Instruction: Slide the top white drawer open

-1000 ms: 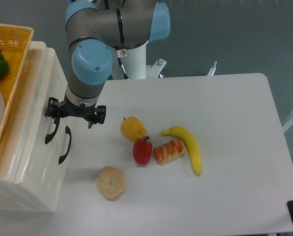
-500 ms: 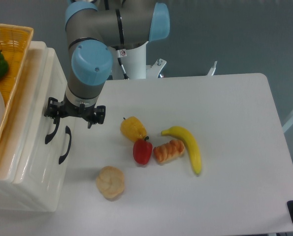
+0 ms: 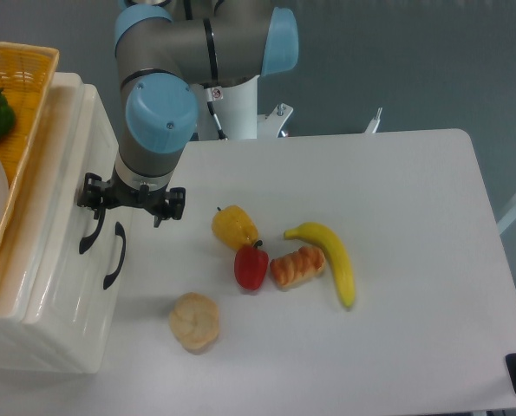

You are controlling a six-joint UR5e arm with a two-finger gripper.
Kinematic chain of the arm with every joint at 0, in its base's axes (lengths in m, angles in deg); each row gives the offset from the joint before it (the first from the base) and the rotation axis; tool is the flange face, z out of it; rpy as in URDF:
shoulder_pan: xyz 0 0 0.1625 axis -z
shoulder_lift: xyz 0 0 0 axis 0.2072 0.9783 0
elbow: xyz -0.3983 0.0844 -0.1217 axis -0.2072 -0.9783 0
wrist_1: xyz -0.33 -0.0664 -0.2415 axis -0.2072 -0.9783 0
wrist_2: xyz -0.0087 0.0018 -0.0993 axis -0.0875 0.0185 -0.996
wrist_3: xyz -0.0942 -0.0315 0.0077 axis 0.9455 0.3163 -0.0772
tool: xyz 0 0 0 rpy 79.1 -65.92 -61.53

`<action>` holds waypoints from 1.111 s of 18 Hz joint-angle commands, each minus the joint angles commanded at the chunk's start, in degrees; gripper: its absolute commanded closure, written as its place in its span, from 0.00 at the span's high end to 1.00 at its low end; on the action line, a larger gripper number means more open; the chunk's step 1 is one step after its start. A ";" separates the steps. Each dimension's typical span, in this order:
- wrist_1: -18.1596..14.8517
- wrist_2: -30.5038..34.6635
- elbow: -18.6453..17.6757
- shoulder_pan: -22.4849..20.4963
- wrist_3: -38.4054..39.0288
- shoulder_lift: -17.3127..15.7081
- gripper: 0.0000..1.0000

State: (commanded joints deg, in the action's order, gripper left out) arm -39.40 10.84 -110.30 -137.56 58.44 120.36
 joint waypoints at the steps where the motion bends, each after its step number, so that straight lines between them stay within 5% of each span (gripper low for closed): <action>1: 0.09 0.09 0.00 0.00 0.00 0.09 1.00; 20: 0.18 0.44 0.09 0.09 -0.09 0.88 1.00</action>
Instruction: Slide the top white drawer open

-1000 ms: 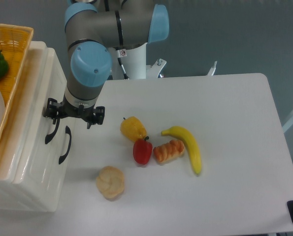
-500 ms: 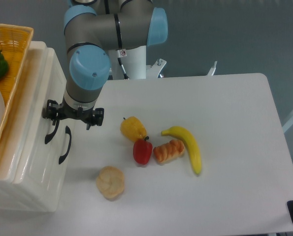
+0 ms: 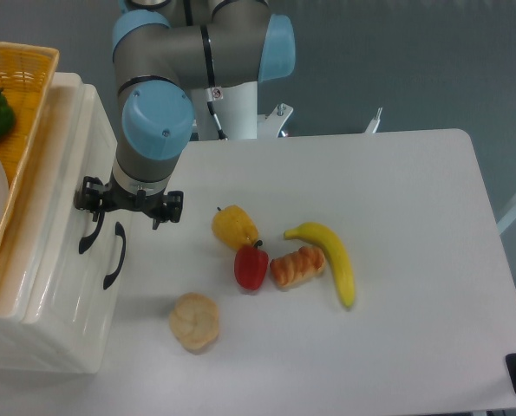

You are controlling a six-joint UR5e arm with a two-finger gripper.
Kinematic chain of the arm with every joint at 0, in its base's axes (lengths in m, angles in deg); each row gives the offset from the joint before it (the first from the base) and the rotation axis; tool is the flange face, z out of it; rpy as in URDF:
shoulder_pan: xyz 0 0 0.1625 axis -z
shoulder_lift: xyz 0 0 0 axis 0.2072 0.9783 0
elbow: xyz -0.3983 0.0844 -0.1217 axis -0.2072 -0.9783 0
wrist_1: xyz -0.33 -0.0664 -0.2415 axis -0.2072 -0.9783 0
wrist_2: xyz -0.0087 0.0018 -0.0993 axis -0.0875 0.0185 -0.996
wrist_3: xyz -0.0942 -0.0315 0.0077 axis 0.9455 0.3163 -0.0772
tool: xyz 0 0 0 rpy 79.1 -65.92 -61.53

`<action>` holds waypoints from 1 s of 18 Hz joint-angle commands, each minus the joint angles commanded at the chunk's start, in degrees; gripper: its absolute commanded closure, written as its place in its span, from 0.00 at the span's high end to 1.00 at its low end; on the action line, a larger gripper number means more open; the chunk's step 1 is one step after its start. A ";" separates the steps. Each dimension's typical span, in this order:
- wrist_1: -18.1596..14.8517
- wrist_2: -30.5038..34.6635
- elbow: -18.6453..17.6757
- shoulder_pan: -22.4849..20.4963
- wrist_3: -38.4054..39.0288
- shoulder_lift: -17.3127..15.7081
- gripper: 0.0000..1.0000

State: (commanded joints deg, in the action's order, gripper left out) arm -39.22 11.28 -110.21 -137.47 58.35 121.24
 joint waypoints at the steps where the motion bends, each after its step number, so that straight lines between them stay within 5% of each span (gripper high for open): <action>1: 0.00 0.00 -0.09 0.00 0.00 0.09 1.00; 18: 0.18 1.67 0.09 -0.97 -0.09 0.26 1.00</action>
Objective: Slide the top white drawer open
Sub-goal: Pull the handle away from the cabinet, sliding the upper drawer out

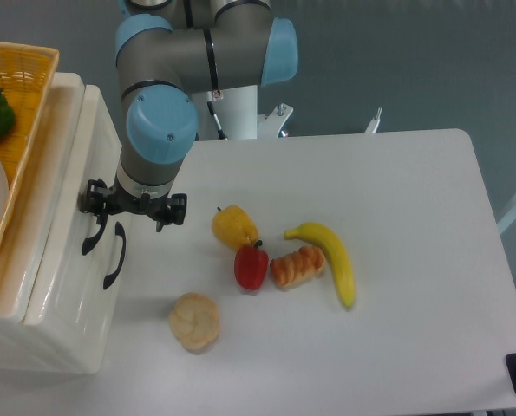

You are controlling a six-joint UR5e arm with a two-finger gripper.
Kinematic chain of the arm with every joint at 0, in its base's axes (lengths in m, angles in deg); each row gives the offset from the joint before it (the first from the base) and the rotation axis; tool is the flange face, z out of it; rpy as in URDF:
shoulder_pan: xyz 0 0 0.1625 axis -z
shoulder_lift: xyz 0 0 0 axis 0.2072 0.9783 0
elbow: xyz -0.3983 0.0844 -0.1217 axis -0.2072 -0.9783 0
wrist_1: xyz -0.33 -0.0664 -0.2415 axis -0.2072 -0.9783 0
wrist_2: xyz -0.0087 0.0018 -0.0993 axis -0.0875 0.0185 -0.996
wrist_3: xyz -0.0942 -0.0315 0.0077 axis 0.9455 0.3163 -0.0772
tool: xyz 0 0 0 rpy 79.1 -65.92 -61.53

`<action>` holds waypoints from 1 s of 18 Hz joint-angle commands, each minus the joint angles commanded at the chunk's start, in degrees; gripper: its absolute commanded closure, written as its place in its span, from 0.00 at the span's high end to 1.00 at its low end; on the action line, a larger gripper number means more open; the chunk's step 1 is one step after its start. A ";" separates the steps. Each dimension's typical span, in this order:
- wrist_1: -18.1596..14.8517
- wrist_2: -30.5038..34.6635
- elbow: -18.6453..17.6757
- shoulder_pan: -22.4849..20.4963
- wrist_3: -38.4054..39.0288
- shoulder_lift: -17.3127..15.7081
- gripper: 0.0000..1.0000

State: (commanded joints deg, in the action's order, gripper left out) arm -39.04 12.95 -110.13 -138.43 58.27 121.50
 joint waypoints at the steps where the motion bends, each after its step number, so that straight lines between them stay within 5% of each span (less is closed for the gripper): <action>1: 0.09 0.17 0.00 0.00 0.00 0.09 1.00; 18: 0.35 0.09 0.18 -5.45 -2.20 0.26 1.00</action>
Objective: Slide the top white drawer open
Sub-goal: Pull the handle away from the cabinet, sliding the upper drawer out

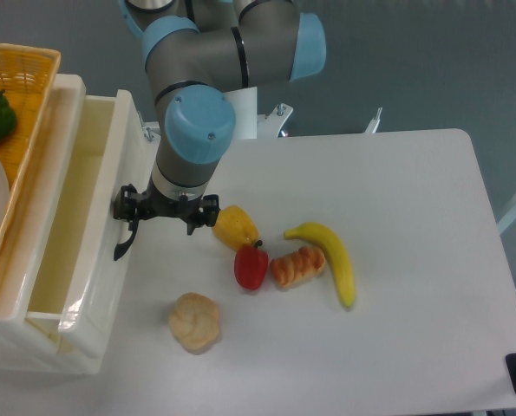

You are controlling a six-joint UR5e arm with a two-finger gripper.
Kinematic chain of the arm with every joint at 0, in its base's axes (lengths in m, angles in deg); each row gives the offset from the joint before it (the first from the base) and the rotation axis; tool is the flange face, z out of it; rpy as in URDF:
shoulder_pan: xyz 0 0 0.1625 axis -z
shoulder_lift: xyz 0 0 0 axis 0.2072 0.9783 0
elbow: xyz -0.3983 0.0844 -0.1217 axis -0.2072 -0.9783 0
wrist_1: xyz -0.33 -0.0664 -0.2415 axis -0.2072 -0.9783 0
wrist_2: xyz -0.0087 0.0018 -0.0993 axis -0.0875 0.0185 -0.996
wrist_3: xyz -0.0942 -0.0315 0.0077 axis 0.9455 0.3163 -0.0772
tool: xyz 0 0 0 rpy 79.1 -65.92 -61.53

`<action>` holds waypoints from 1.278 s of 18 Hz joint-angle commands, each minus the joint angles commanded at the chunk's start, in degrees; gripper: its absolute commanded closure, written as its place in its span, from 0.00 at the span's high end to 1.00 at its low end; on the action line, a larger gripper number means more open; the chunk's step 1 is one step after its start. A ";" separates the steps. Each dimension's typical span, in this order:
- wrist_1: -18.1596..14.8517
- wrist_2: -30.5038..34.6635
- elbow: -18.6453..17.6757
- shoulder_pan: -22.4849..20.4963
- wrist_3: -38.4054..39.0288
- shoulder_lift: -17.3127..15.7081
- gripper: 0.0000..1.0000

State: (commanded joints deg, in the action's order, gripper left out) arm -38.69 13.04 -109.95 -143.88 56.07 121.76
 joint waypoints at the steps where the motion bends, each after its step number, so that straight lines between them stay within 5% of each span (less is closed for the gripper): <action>1: 0.09 0.00 0.00 -0.44 0.00 0.00 1.00; 23: 0.09 0.09 -0.17 -6.16 -7.29 0.44 1.00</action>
State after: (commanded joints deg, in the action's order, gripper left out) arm -38.61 13.13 -110.13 -150.04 48.77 122.20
